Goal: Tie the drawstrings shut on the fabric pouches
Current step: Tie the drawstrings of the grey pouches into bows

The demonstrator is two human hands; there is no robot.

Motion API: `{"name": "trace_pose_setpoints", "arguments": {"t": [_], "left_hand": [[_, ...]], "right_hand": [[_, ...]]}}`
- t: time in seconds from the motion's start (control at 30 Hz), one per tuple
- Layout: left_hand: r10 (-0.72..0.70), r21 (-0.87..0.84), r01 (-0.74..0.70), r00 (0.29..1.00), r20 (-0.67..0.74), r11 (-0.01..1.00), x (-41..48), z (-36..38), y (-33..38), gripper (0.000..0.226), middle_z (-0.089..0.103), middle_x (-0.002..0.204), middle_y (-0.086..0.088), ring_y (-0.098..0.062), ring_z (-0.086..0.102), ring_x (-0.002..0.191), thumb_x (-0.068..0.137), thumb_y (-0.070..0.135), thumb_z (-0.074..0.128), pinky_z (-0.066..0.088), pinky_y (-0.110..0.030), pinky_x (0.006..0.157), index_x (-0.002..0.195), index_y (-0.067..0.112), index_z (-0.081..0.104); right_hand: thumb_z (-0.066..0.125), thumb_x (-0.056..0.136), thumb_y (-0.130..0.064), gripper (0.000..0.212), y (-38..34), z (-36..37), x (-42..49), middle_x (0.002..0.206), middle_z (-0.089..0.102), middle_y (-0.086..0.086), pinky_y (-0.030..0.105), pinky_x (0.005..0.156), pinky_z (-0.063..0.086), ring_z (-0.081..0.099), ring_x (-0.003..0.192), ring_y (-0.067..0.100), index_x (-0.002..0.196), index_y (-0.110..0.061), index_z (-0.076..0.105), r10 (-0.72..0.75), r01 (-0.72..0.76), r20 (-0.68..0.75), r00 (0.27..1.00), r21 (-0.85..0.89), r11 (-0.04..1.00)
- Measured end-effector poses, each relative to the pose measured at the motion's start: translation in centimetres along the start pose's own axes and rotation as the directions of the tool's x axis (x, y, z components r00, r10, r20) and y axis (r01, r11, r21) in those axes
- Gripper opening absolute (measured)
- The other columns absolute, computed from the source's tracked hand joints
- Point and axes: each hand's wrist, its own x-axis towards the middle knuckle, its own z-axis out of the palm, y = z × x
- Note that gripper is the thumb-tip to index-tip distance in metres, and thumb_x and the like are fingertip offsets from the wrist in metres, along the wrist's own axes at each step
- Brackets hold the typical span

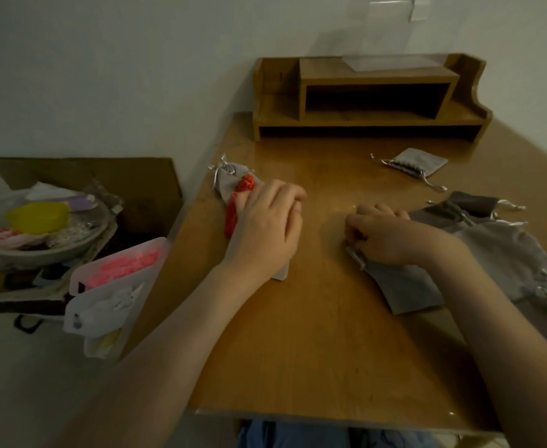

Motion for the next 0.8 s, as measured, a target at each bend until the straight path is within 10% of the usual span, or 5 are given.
{"name": "trace_pose_setpoints", "arguments": {"t": [0.43,0.6,0.8], "left_hand": [[-0.07,-0.008,0.078,0.932,0.356,0.997,-0.4,0.4,0.7,0.047,0.049,0.066,0.017,0.003,0.04,0.075,0.085,0.073,0.024,0.019,-0.032,0.079,0.073,0.035,0.048],[-0.094,-0.104,0.153,0.899,0.428,0.983,-0.4,0.3,0.8,0.021,0.041,0.07,0.017,0.033,0.017,0.081,0.095,0.049,0.046,0.017,-0.03,0.082,0.085,0.031,0.051],[-0.149,-0.121,0.21,0.909,0.389,0.97,0.1,0.3,1.0,0.027,0.041,0.066,0.011,0.008,0.03,0.075,0.103,0.032,0.036,0.021,-0.032,0.088,0.081,0.025,0.05]], "right_hand": [[0.046,0.094,-0.011,0.014,-2.1,0.9,0.9,0.099,0.054,-0.004,0.034,0.085,0.036,0.047,0.094,0.015,0.091,-0.024,0.047,-0.146,0.28,-0.322,0.935,0.424,0.861],[0.048,0.095,-0.008,0.011,-2.1,1.1,1.2,0.099,0.057,0.0,0.016,0.074,0.039,0.051,0.091,0.009,0.102,-0.014,0.054,-0.104,0.349,-0.425,0.899,0.553,0.756],[0.037,0.081,-0.022,0.032,-1.2,0.7,0.8,0.102,0.061,0.005,0.034,0.084,0.046,0.057,0.098,0.018,0.104,-0.018,0.06,-0.029,0.336,-0.387,0.922,0.76,0.557]]}}
